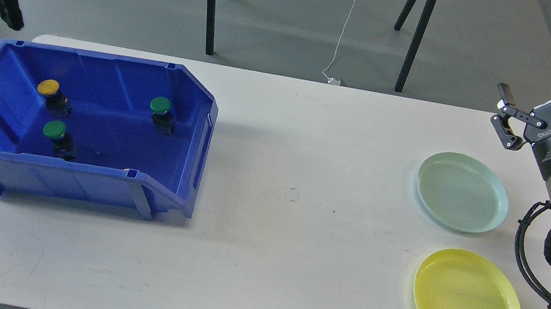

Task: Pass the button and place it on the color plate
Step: 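Raise the left gripper with the button toward the right gripper, then grasp the yellow button with the right gripper from the left gripper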

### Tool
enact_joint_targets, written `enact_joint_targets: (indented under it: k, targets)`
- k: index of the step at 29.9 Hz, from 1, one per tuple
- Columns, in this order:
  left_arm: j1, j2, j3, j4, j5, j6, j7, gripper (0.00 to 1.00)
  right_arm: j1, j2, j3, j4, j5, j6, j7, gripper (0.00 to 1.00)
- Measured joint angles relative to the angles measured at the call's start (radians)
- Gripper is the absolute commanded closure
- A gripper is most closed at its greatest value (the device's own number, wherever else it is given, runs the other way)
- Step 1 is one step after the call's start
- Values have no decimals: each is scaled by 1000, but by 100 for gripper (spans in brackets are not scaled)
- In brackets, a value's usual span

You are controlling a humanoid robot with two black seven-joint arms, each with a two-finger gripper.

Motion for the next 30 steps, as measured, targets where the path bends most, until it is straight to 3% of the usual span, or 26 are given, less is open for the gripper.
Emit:
enact_joint_targets:
  k: [2,5,11,21,30]
  targets:
    - [82,-52,-49,29,-15,0,0,82,-12,-17,-8,101,-89,-15,0,1]
    - [188,-111,-116,76,-17,0,0,82,-20,-3,-9,169,-295,-128,0,1]
    - [325,-156,-203,91,-15,0,0,82,-19,152,-15,194,-565,-296,0,1]
    - [406,-193,-285,65,-25,0,0,82,73,384,-105,-10,-609,-343,-1,1]
    - [412,-195,-298,64,-25,0,0,82,128,489,-129,-88,-617,-347,-1,1]
